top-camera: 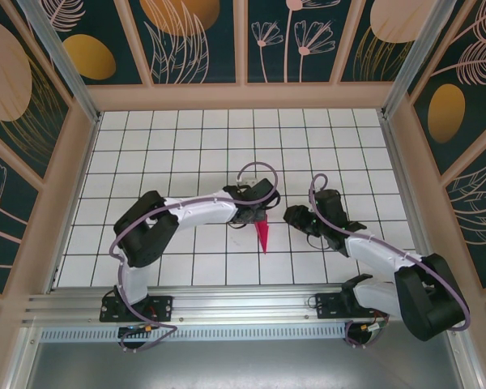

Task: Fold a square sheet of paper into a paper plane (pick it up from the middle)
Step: Turn over a paper plane at the center of the table.

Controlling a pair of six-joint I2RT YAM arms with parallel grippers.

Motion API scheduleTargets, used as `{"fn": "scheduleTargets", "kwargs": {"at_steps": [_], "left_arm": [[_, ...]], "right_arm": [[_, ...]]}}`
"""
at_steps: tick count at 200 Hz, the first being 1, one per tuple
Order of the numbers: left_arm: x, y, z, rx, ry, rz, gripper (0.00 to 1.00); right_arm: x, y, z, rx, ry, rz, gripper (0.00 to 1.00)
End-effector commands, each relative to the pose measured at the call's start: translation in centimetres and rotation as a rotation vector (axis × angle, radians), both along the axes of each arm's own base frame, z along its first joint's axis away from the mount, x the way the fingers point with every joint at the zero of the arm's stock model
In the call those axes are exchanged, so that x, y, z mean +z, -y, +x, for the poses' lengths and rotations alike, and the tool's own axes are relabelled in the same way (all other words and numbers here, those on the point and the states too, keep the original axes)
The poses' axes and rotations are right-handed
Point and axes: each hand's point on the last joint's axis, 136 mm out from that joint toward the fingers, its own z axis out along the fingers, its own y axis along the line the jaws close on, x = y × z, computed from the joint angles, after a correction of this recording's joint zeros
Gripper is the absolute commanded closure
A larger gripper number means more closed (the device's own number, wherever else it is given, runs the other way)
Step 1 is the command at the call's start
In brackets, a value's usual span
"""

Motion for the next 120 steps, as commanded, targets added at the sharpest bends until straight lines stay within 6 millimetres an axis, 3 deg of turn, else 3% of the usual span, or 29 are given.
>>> {"fn": "scheduleTargets", "kwargs": {"at_steps": [1,41,61,120], "left_arm": [[1.5,-0.1,0.3,0.015,0.043,-0.048,0.64],[1.2,-0.6,-0.2,0.018,0.055,-0.072,0.89],[1.0,-1.0,-0.3,0.021,0.061,-0.078,0.96],[1.2,-1.3,-0.3,0.022,0.064,-0.172,0.95]], "right_arm": [[0.9,-1.3,0.1,0.053,0.019,0.067,0.61],[1.2,-3.2,-0.5,0.151,0.025,0.106,0.55],[0.9,-4.0,-0.8,0.187,0.017,0.094,0.52],[0.0,-6.4,-1.4,0.276,-0.009,0.094,0.52]]}}
